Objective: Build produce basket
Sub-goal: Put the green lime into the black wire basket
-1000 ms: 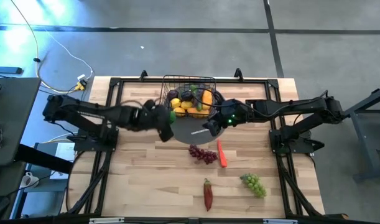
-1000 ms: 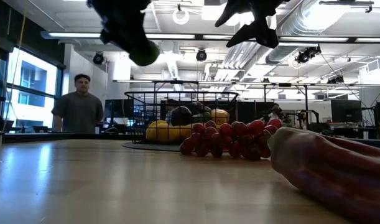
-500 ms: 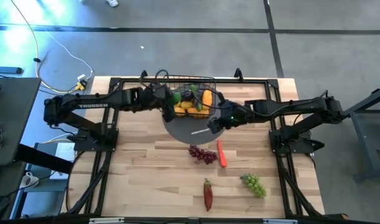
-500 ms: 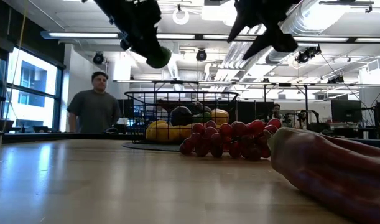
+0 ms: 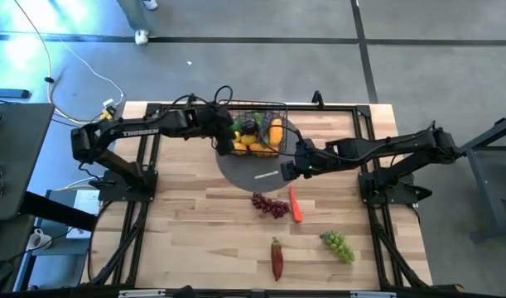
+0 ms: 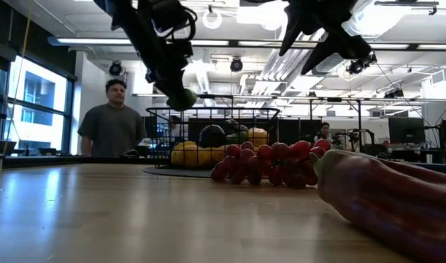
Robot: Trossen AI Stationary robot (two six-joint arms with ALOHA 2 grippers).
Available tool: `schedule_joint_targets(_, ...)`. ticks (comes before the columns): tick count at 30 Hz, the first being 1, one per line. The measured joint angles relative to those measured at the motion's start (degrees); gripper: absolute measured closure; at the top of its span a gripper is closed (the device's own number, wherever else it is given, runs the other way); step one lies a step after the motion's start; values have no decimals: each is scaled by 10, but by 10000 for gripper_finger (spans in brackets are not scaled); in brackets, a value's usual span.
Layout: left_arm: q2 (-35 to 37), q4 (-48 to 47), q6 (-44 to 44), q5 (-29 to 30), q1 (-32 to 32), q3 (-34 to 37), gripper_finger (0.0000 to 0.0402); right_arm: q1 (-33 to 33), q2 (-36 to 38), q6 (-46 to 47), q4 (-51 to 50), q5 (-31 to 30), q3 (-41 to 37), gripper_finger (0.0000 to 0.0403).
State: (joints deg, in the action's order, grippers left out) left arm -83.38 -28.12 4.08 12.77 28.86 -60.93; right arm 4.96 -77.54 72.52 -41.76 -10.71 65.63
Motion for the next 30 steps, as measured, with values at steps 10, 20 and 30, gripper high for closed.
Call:
schedule_joint_targets(10, -33, 9, 63, -3, 23, 0, 203, 42, 0, 59, -13, -43, 0, 188)
schedule_joint_targets(20, -57, 4, 78, 23, 22, 0, 202, 70, 0, 98, -28, -43, 0, 188)
schedule_joint_targets(30, -61, -10, 80, 31, 18, -13, 150, 71, 0, 100, -28, -59, 0, 188)
